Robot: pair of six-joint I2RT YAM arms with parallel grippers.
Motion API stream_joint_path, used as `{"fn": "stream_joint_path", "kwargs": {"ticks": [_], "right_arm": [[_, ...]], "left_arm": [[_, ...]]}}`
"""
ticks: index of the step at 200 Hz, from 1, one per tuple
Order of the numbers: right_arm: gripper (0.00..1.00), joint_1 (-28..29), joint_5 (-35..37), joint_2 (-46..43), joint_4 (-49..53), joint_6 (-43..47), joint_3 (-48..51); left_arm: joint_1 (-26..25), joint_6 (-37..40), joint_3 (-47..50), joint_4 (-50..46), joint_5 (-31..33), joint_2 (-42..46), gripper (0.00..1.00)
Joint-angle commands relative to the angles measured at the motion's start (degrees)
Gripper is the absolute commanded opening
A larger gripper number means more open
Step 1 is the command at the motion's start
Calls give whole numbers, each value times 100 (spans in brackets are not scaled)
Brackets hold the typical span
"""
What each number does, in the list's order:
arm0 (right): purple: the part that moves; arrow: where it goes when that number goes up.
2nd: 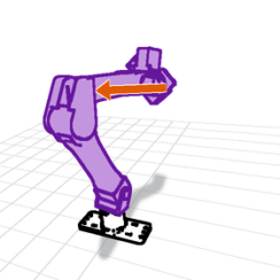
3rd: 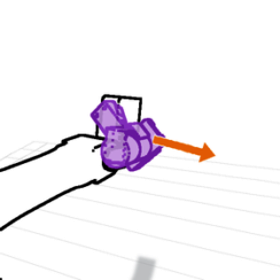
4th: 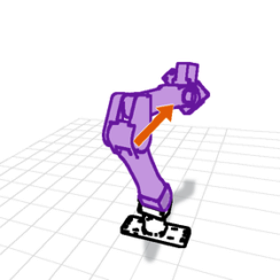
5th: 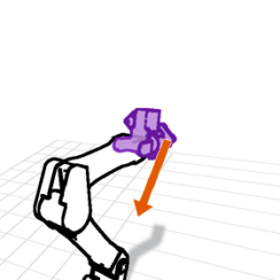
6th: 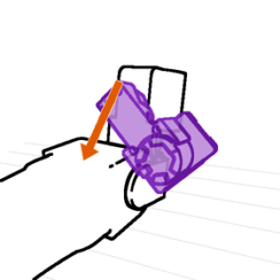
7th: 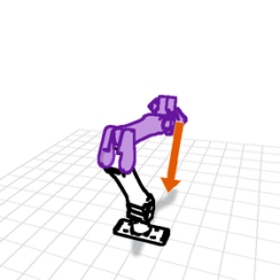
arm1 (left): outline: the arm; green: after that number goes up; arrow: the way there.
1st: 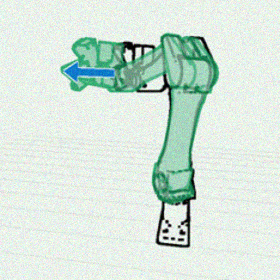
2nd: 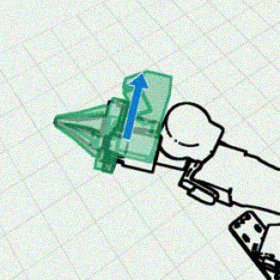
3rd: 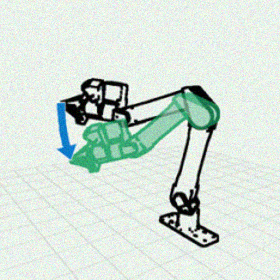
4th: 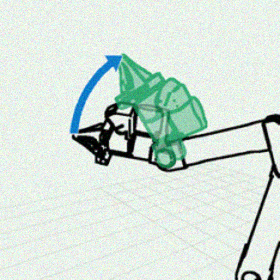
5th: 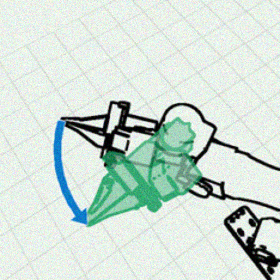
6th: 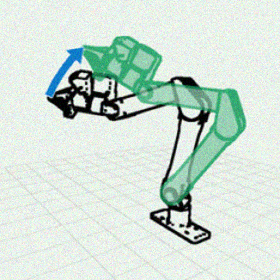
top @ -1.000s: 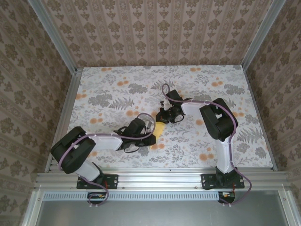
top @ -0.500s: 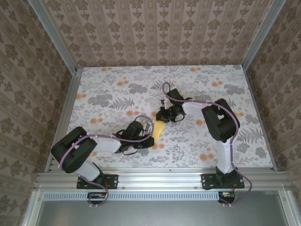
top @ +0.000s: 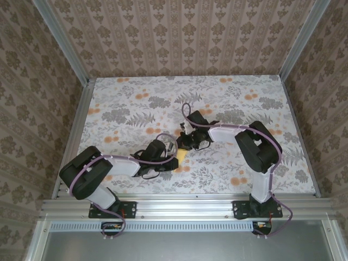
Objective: Fold a paper plane with a square sheet of paper (pick it up from the middle)
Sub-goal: Fold the wing for the fifth time at the center of the table.
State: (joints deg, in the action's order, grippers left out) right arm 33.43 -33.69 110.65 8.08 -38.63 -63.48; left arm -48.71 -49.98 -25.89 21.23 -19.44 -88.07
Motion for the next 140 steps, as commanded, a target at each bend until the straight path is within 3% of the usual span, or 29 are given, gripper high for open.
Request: {"fn": "stream_joint_path", "kwargs": {"ticks": [1,140], "right_arm": [[10,-19,-64,267,-142,-85,7],[10,-898,712,1387,618,532,-1604]], "left_arm": [[-25,-29,185,-400,100,-193,7],[-153,40,262,-634,46,-167,8]]}}
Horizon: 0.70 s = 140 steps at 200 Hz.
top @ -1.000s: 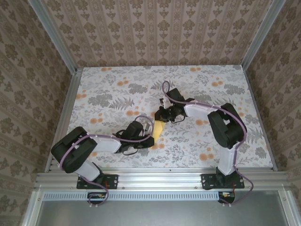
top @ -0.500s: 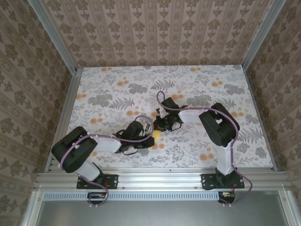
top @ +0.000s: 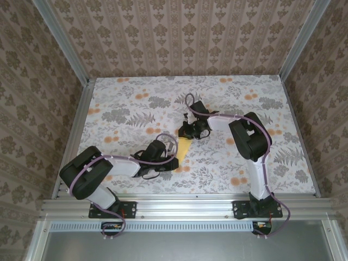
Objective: Fold a paper plane with a square sheet of paper (pick it up from the middle)
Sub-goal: Fold the wing for the fifth time at the center of the table.
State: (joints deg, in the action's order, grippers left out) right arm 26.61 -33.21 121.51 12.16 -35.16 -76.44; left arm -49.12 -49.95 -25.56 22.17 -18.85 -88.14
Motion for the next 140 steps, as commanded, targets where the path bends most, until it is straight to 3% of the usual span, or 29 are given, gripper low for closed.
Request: {"fn": "stream_joint_path", "kwargs": {"ticks": [1,65,81,105,140], "right_arm": [[10,-212,670,302,217,184,-322],[22,-350,644,-101,546,279,-982],[30,-398,792,-486,551,236,-841],[44,-457,1146,-1306,237,58,-69],[67,-582,1781,-2648,-180,-159,1429]], "left_arm": [[-113,42,228,-730,-13,-160,9],[-125,296,-21,-1130,121,209,16],[-124,437,-201,-1318,138,413,24],[-140,767,-574,-1993,434,910,44],[-274,1303,-1270,-3528,1712,1447,61]]}}
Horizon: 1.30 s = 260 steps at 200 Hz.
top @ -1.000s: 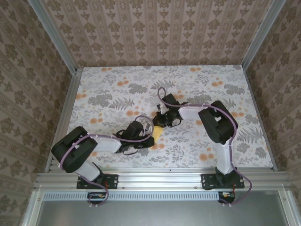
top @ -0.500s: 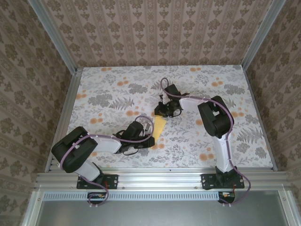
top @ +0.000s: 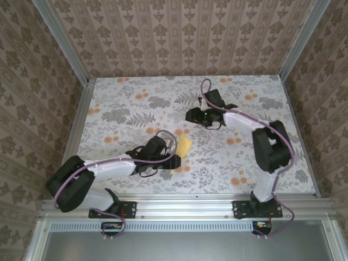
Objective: Fold a paper plane with a square sheet of paper (pick it up from the middle)
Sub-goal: Fold the wing for the fifth time at the center of the table, then move the paper plane to the center of the table.
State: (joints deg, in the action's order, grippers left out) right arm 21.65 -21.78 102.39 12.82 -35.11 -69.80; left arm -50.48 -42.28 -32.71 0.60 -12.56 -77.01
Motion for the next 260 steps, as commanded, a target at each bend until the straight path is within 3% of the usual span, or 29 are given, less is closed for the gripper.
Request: {"fn": "stream_joint_path", "kwargs": {"ticks": [1,24,64,112,158,220,260], "right_arm": [[68,-93,661,-772,-250,-172,801],[81,-215,1082,-1528,-348,-291,1541],[99,-564,1345,-2412,-392,-497,2381],[100,-916,1224,-2825,-516,-573,2923],[100,-1043,928,-2799,-683,-593,3052],[99,-1075,677,-2725,-889,-666,3122],[96,-987,144,-2530,-987,-503,3006]], "left_arm": [[-142,545,-585,-1419,1134,340,62],[-369,919,-1226,-2477,2112,110,69],[-664,1252,-2301,-3140,2539,-1006,72],[-717,1287,-3597,-3743,2759,-2468,72],[-705,1357,-4078,-3820,2743,-2975,69],[-560,1205,-4215,-3910,2687,-3115,37],[-356,1129,-4032,-3588,2265,-2714,20]]}}
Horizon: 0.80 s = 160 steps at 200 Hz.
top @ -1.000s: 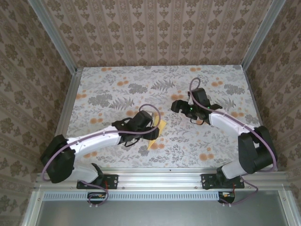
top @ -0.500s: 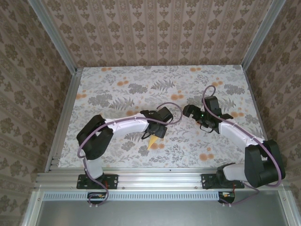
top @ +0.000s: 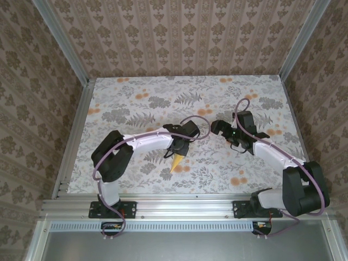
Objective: Fold a paper plane with a square sheet of paper (pick it up from the middle)
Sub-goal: Move the paper plane to the center of the table.
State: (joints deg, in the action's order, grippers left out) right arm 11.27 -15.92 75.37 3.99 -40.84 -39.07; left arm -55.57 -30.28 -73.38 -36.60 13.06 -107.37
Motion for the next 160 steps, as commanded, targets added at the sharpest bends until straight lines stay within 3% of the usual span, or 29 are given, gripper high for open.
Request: {"fn": "stream_joint_path", "kwargs": {"ticks": [1,23,57,83,122,160], "right_arm": [[96,60,-444,184,-98,73,-71],[92,276,-353,262,-14,79,-93],[77,1040,849,208,664,-264,-69],[71,1729,1218,176,880,-547,-101],[70,2635,1516,473,1155,-697,-461],[66,3243,1415,1051,1193,-602,-878]], "left_arm": [[161,-82,53,151,-318,335,20],[420,-290,513,724,-912,520,12],[806,-746,1289,1767,-1719,945,9],[1049,-1256,1936,2713,-2295,1192,6],[1422,-2021,2852,3942,-2669,1550,4],[1574,-2286,3284,4474,-2841,1555,5]]}}
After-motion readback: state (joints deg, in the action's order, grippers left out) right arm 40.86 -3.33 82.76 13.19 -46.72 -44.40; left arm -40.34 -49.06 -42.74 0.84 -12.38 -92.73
